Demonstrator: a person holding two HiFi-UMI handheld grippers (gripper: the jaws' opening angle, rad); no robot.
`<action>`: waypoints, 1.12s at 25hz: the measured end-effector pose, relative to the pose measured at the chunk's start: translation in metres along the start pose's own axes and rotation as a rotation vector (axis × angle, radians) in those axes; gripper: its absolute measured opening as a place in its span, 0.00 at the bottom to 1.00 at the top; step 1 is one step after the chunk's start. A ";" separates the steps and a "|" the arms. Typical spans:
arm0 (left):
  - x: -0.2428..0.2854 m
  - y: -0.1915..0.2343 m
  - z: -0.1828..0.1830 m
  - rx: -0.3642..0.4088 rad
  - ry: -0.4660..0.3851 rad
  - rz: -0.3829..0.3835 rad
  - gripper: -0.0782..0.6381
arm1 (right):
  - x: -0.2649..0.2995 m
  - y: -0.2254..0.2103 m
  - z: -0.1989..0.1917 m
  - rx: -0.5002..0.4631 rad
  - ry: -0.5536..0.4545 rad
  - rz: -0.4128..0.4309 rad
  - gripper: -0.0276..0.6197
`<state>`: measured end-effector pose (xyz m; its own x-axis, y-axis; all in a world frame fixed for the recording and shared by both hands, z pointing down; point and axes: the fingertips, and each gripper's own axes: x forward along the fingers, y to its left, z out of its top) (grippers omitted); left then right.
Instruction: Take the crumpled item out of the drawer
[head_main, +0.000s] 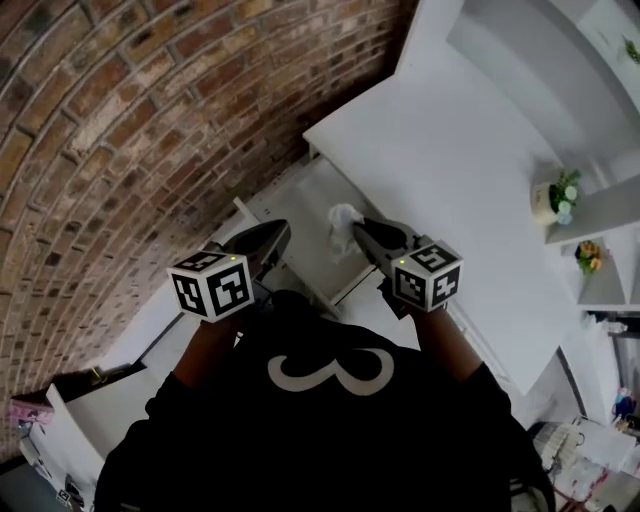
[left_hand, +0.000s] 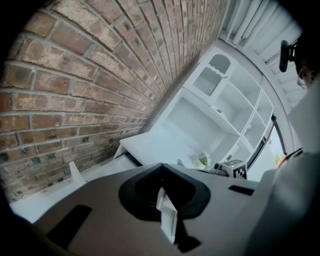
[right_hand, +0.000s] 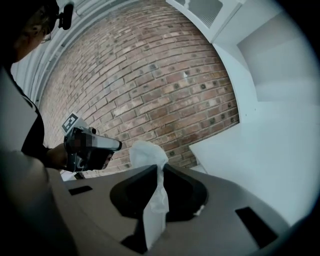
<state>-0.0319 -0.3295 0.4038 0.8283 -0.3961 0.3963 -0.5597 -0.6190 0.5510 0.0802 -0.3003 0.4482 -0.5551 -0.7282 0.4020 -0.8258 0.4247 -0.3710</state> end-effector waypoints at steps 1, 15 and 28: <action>-0.002 -0.004 0.003 0.007 -0.008 -0.006 0.11 | -0.005 0.003 0.006 -0.007 -0.012 0.006 0.12; -0.014 -0.033 0.037 0.071 -0.082 -0.051 0.11 | -0.039 0.028 0.071 -0.077 -0.169 0.058 0.12; -0.012 -0.037 0.048 0.075 -0.094 -0.077 0.11 | -0.045 0.026 0.081 -0.079 -0.207 0.049 0.11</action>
<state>-0.0203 -0.3340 0.3436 0.8693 -0.4054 0.2828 -0.4941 -0.6975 0.5191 0.0914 -0.2998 0.3525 -0.5691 -0.7970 0.2021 -0.8082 0.4970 -0.3160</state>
